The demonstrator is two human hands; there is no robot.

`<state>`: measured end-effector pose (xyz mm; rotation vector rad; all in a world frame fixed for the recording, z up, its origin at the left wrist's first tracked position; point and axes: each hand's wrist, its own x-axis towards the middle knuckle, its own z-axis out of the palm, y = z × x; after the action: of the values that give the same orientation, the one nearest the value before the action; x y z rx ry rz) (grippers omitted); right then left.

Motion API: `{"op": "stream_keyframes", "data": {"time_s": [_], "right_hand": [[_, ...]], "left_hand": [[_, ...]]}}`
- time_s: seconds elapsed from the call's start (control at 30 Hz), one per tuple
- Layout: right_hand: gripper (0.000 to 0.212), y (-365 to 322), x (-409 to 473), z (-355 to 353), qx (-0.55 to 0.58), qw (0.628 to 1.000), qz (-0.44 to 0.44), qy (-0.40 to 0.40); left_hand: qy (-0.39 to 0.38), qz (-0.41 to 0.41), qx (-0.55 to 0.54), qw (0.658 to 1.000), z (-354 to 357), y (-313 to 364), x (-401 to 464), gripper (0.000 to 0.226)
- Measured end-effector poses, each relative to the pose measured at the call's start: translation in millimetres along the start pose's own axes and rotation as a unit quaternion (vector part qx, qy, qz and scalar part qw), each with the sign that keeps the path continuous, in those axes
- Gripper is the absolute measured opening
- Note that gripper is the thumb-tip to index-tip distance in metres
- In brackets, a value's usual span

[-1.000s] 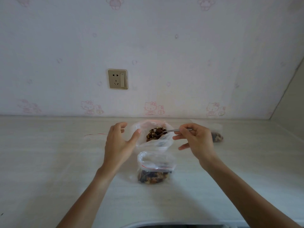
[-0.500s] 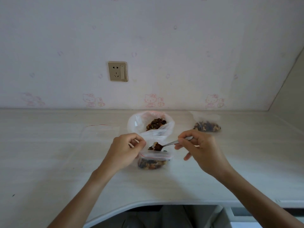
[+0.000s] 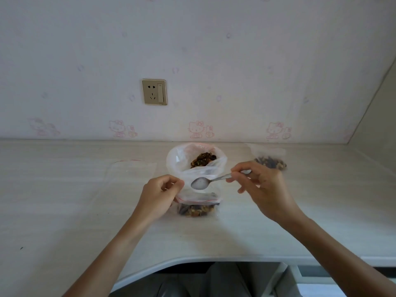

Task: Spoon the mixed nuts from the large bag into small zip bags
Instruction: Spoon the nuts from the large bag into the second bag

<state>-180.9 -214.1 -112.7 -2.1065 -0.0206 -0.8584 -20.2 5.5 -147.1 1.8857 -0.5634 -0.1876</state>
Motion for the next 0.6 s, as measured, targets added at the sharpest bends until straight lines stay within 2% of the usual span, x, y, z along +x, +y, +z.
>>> {"op": "stream_keyframes", "data": {"time_s": [0.1,0.2,0.37,0.47,0.6], "right_hand": [[0.007,15,11,3,0.148,0.979,0.125,0.070],[0.011,26,26,5,0.212,0.948,0.207,0.114],[0.011,43,54,16,0.189,0.939,0.250,0.145],[0.012,49,66,27,0.147,0.947,0.254,0.127],[0.015,54,72,42,0.089,0.958,0.257,0.091]], "left_hand": [[0.012,0.017,0.033,0.999,1,-1,4,0.019],[0.050,0.046,0.095,0.993,-1,4,15,0.022],[0.089,0.125,0.124,0.980,-2,28,42,0.019],[0.105,0.179,0.137,0.969,6,46,61,0.011],[0.125,0.229,0.214,0.941,20,59,85,0.004]]}}
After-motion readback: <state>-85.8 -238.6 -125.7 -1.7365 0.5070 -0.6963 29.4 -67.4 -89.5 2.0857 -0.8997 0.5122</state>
